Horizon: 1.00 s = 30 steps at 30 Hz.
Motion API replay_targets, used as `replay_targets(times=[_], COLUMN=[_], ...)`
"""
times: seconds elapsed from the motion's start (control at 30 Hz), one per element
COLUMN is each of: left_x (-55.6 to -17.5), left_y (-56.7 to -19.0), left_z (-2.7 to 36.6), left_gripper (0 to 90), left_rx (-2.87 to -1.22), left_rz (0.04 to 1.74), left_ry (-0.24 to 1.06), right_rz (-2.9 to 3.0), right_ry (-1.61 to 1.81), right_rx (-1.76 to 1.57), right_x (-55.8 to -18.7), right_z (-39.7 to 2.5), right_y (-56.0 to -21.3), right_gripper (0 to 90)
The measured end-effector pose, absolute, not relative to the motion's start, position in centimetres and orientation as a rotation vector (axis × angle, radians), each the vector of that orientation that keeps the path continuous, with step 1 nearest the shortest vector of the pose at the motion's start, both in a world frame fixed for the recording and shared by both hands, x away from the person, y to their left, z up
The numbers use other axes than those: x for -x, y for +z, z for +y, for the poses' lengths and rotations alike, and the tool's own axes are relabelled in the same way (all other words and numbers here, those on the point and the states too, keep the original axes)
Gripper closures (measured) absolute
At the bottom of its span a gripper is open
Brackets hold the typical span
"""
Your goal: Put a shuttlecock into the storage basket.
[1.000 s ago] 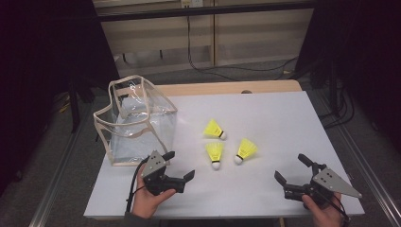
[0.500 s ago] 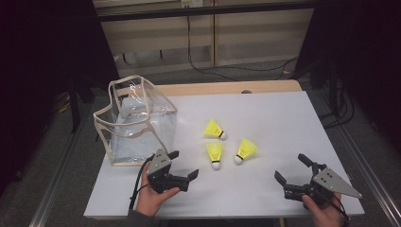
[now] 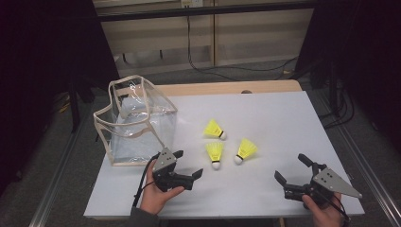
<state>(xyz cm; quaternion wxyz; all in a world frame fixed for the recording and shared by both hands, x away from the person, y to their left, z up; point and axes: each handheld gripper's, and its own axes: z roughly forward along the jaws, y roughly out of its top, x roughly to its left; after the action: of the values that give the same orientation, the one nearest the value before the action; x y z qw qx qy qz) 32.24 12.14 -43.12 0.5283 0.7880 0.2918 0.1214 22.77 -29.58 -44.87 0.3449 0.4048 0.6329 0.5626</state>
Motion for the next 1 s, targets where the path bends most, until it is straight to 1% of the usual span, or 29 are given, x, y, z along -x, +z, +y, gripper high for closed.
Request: replay_targets(times=[1.0], left_x=[-33.4], left_y=[-43.3], left_z=[10.1], left_gripper=[2.3], left_rx=[-1.918], left_rz=[0.706], left_ry=[0.238], right_rz=[1.639], right_ry=[1.468], right_rx=[-1.052], right_x=[-22.7], right_z=[-29.7], right_y=[-44.8], right_gripper=[1.0])
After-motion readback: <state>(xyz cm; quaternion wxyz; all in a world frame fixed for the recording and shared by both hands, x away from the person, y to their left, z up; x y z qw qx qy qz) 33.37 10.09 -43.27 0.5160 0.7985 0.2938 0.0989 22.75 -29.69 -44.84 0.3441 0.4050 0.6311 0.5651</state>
